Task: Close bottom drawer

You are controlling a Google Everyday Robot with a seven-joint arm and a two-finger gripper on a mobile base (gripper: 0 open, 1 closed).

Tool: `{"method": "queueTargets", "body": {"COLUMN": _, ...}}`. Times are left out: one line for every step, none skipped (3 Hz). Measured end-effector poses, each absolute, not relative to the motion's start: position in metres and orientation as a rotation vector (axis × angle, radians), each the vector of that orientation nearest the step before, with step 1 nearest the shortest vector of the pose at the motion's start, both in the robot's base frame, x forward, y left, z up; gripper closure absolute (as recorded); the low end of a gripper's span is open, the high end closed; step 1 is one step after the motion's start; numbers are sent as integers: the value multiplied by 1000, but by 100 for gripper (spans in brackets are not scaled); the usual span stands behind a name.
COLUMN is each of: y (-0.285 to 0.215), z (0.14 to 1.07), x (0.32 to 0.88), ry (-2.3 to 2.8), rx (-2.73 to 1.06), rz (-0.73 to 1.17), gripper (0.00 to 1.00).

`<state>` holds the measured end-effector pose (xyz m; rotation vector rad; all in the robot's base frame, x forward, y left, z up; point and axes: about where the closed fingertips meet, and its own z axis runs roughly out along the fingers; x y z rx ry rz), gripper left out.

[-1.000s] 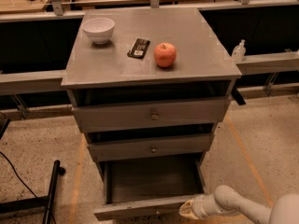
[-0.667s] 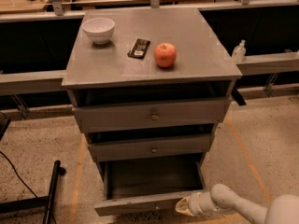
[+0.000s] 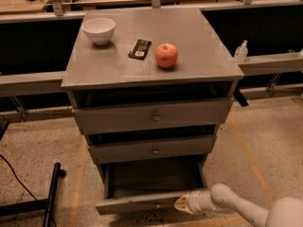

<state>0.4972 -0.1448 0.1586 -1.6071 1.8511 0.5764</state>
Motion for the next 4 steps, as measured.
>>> {"method": "queueTargets", "body": {"y": -146, "z": 159, "x": 496, "ry": 1851, "rx": -1607, "rz": 576, "gripper": 100}}
{"method": "queueTargets", "body": {"y": -146, "z": 159, "x": 511, "ry": 1812, "rx": -1589, "rz": 510, "gripper": 100}}
{"method": "queueTargets", "body": {"y": -145, "z": 160, "x": 515, "ry": 1804, "rx": -1584, "rz": 499, "gripper": 100}}
{"method": "queueTargets", "body": {"y": -143, "z": 162, "x": 526, "ry": 1787, "rx": -1563, "rz": 468, "gripper": 100}}
